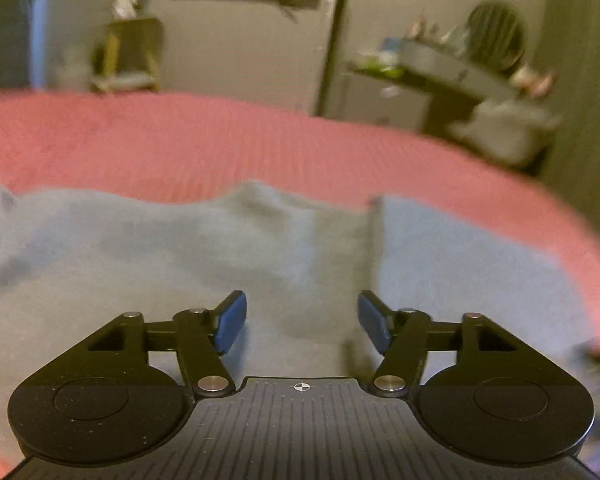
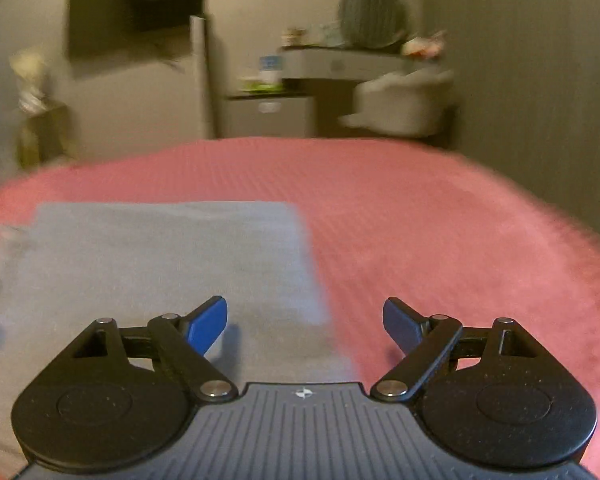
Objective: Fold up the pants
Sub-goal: 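Open both tools and release the folded sweatpants, then grasp the waistband with drawstring in the left tool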
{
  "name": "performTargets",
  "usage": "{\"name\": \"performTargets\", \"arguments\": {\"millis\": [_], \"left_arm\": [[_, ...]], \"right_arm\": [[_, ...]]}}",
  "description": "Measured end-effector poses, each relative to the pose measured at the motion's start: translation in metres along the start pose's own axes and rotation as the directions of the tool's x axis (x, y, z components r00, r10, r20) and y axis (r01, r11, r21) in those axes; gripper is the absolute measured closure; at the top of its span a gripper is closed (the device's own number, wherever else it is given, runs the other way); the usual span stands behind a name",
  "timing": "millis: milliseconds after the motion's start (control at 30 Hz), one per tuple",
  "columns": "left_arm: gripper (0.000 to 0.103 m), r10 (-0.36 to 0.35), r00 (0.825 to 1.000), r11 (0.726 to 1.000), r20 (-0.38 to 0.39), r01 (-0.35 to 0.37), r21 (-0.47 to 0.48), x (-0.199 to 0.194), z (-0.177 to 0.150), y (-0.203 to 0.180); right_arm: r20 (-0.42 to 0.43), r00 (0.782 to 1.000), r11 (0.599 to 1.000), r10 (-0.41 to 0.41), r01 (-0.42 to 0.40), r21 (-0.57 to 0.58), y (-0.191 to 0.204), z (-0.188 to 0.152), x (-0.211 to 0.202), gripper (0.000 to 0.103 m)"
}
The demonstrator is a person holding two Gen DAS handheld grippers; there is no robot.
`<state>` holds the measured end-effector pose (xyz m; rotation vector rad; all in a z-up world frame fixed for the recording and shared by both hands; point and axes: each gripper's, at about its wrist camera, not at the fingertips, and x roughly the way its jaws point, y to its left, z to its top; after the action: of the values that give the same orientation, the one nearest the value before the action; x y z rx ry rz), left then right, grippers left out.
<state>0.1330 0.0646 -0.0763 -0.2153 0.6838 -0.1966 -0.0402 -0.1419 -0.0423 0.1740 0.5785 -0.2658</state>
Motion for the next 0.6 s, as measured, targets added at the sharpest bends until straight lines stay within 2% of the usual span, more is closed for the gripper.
{"name": "performTargets", "arguments": {"millis": [33, 67, 167, 233, 333, 367, 467, 500, 567, 600], "left_arm": [[0.031, -0.055, 0.998, 0.998, -0.021, 0.054, -0.034, 0.003, -0.001, 0.000], [0.031, -0.066, 0.997, 0.997, -0.047, 0.064, -0.045, 0.005, -0.005, 0.000], [0.030, 0.051, 0.989, 0.999, -0.138, -0.052, -0.006, 0.021, -0.017, 0.003], [0.030, 0.049, 0.991, 0.998, -0.122, -0.055, -0.043, 0.017, -0.014, 0.011], [0.031, 0.159, 0.984, 0.985, -0.081, -0.164, -0.059, 0.009, -0.005, 0.020], [0.031, 0.197, 0.977, 0.977, -0.078, -0.202, -0.067, 0.008, -0.004, 0.029], [0.030, 0.242, 0.969, 0.959, -0.051, -0.247, -0.137, -0.015, 0.002, 0.044], [0.029, 0.250, 0.968, 0.953, -0.028, -0.251, -0.169, -0.026, 0.007, 0.054], [0.017, 0.240, 0.970, 0.948, 0.028, -0.227, -0.223, -0.049, 0.015, 0.075], [0.015, 0.228, 0.972, 0.946, 0.049, -0.209, -0.246, -0.059, 0.016, 0.087]], "right_arm": [[-0.011, 0.998, 0.998, 0.059, -0.059, -0.010, 0.006, -0.002, -0.001, 0.017], [-0.020, 0.996, 0.994, 0.088, -0.089, -0.060, 0.017, -0.005, 0.000, 0.017], [-0.043, 0.997, 0.965, 0.064, -0.072, -0.252, 0.046, -0.019, 0.002, 0.017], [-0.029, 0.997, 0.969, 0.065, -0.070, -0.236, 0.044, -0.022, -0.001, 0.017], [-0.068, 0.990, 0.988, 0.122, -0.128, -0.090, 0.022, -0.021, 0.007, 0.017], [-0.064, 0.989, 0.987, 0.134, -0.139, -0.085, 0.020, -0.022, 0.005, 0.017], [-0.046, 0.991, 0.985, 0.128, -0.133, -0.113, 0.022, -0.032, 0.000, 0.017], [-0.042, 0.991, 0.984, 0.129, -0.133, -0.114, 0.023, -0.032, 0.000, 0.017], [-0.044, 0.990, 0.985, 0.135, -0.139, -0.102, 0.021, -0.030, 0.004, 0.017], [-0.047, 0.989, 0.985, 0.137, -0.141, -0.096, 0.020, -0.029, 0.006, 0.017]]}}
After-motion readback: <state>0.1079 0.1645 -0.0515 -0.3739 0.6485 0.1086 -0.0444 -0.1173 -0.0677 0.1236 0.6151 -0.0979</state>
